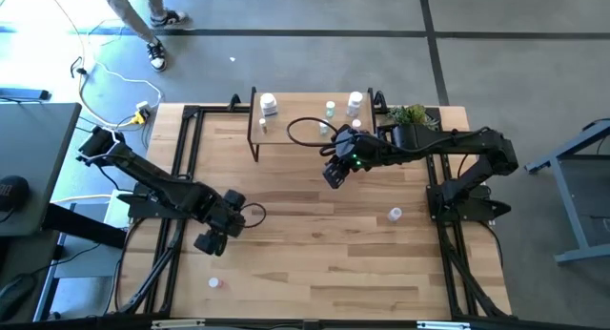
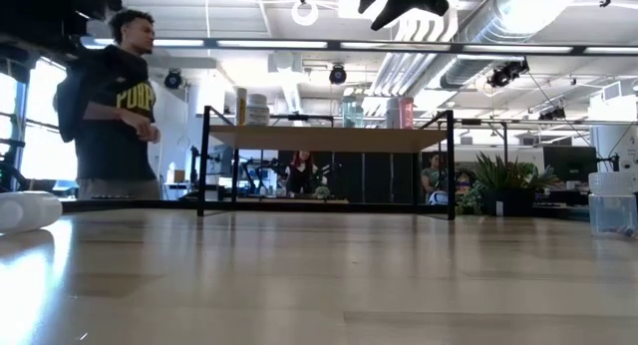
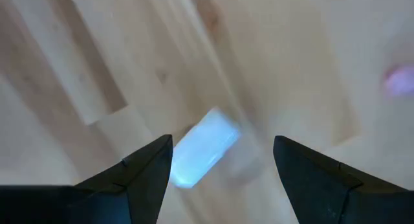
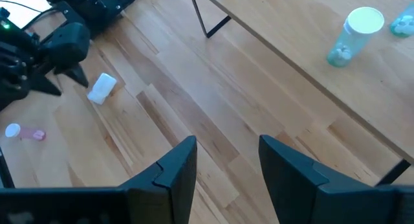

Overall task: Pick and place medicine bottles onto shelf by color
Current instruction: Put the white pill bottle on the shelf

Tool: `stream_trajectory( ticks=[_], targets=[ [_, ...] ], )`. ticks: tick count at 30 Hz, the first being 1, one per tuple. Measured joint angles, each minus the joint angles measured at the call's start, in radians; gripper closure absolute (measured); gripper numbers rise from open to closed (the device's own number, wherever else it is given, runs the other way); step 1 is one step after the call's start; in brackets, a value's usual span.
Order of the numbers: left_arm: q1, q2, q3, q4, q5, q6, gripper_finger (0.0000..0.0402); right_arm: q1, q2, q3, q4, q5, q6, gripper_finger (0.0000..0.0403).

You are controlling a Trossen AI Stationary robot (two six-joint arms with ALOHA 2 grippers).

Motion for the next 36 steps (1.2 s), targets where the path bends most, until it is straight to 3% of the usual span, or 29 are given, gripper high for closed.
stream_trajectory(
  ticks=[5,11,25,30,36],
  targets=[
    [0.005,0.054,0.008,-0.084,-0.084,0.157,0.0143,0.0,0.0,0.0,0.001,0.0,0.0,0.0245],
    [0.004,0.163,0.008,-0.089,-0.096,0.295,0.0143,0.0,0.0,0.0,0.01,0.001,0.0,0.0245],
    [0.004,0.363,0.008,-0.016,-0.12,0.398,0.0147,0.0,0.0,0.0,0.015,0.001,0.0,0.0245],
    [0.004,0.382,0.008,-0.007,-0.118,0.398,0.0174,0.0,0.0,0.0,0.015,0.001,0.016,0.0245],
    [0.004,0.382,0.008,-0.006,-0.116,0.392,0.0235,0.0,0.0,0.0,0.015,0.001,0.019,0.0245]
  ],
)
